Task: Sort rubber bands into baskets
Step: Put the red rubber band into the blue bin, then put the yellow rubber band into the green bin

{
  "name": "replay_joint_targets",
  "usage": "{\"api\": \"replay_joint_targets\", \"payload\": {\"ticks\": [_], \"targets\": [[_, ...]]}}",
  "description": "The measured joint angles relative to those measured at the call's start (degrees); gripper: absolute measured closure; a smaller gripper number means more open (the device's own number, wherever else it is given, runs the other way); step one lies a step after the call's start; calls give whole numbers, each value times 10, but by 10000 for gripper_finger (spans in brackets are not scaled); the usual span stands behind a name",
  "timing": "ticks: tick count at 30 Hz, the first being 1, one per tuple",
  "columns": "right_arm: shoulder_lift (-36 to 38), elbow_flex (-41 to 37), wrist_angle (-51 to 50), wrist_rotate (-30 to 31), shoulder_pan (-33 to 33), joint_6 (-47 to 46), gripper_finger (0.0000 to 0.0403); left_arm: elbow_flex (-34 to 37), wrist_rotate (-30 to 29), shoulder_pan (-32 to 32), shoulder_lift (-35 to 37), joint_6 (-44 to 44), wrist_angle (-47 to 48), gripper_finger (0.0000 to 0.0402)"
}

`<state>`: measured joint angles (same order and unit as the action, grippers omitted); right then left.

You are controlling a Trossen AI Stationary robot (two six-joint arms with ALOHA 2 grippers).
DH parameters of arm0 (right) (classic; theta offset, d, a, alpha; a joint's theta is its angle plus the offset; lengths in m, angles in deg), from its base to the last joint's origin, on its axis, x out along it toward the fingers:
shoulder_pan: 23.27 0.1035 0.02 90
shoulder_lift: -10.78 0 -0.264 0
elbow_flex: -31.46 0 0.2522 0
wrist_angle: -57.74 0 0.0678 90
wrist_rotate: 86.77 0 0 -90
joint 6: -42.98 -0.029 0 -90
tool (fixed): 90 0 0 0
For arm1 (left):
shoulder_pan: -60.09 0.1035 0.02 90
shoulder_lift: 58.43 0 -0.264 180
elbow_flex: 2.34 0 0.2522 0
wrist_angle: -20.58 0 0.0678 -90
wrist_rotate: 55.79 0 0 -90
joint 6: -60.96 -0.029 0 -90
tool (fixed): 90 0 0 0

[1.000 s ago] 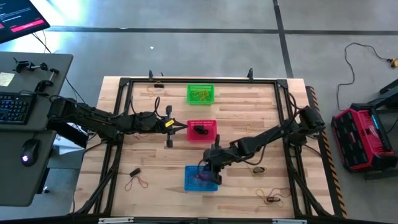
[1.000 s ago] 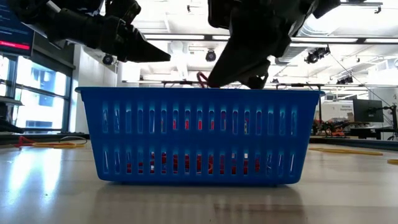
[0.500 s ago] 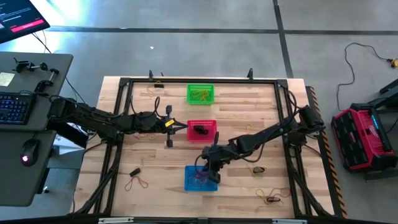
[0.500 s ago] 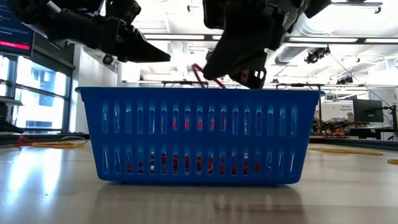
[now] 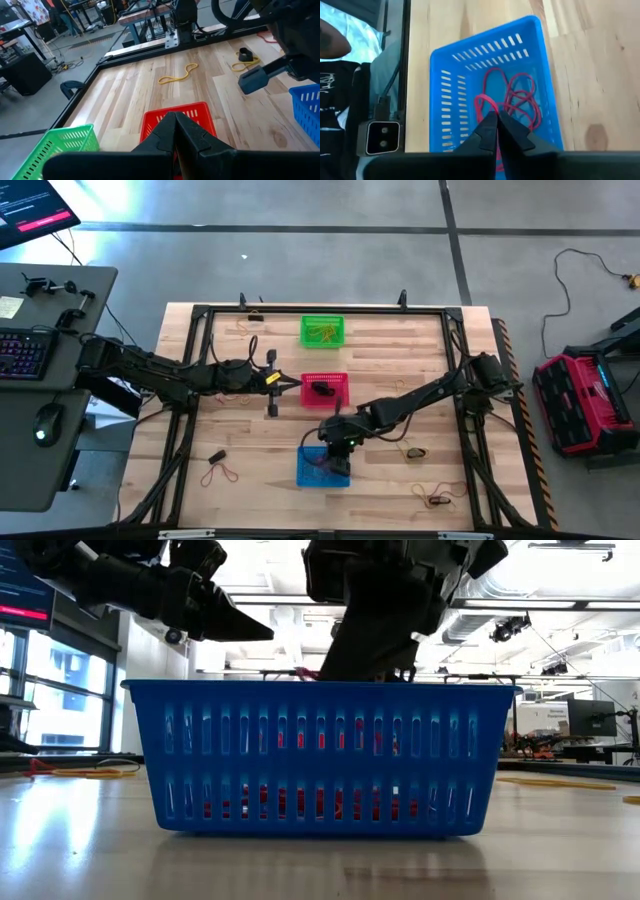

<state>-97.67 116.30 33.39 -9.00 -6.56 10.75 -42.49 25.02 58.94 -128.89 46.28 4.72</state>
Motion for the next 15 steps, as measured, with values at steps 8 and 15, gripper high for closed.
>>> {"api": "replay_joint_targets", "payload": {"ticks": [8,15], "targets": [[0,1,1,2,0,8,333,0,0,0,0,0,0,401],[1,4,-8,0,0,29,281,0,0,0,0,0,-1,402]]}}
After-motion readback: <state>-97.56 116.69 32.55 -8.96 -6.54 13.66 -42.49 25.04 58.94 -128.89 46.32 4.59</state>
